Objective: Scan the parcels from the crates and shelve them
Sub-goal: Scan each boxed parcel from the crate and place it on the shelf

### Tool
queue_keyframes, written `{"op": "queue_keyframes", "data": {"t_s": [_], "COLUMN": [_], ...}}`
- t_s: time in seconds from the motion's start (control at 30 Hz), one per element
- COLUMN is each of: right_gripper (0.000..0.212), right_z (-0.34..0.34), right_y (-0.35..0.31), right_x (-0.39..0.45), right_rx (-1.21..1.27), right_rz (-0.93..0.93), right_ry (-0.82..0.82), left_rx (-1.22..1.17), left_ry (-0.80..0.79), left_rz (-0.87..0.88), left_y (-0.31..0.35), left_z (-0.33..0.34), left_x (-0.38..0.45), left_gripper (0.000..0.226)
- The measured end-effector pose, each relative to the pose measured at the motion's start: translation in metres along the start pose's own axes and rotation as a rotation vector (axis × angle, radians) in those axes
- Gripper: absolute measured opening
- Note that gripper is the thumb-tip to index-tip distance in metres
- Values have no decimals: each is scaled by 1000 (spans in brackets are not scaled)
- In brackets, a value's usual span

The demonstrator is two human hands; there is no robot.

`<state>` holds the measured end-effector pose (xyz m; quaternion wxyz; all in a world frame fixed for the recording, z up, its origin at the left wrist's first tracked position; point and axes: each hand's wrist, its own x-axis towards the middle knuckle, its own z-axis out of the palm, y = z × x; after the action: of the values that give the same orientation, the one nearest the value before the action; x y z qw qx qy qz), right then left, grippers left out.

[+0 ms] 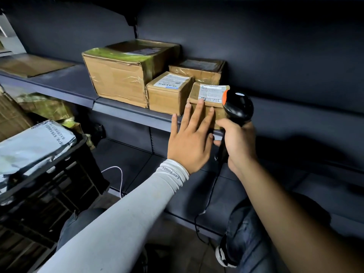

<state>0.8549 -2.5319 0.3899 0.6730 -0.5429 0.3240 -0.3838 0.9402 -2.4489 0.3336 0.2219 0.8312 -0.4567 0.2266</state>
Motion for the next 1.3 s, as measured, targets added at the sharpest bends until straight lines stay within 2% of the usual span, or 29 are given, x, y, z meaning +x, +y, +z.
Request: {"op": "queue_keyframes", "data": {"t_s": [0.17,0.5,0.6,0.83,0.9,1.0,1.13,1.3], "right_gripper": [22,22,29,24,21,18,32,16], "right_z": [10,26,27,30,28,25,25,34], "right_y": [-10,-9,-10,-15,-15,-11,-6,2], "right_x": [19,31,34,35,32,22,1,-24], "right_rx": [-3,65,67,29,-11,-186,-374,-538], "right_rz": [68,156,177,193,168,26,-103,-219], "right_ry": [-67,-84,-98,-110,-112,-84,-131,-250], "left_rx": [24,83,76,61,67,95,136,215], "left_ry": [-48,-98,-111,-169,-174,-215,-261,-283], "left_rz": [-26,-39,-42,-41,-29,-25,-61,-122], "left_y": [-13,-30,-34,-36,-35,-37,-39,-58], "left_z": [7,16,18,11,5,-7,-25,-55], "left_x": [17,37,40,43,41,31,8,-27], "left_gripper": [68,69,69,67,68,68,73,72]}}
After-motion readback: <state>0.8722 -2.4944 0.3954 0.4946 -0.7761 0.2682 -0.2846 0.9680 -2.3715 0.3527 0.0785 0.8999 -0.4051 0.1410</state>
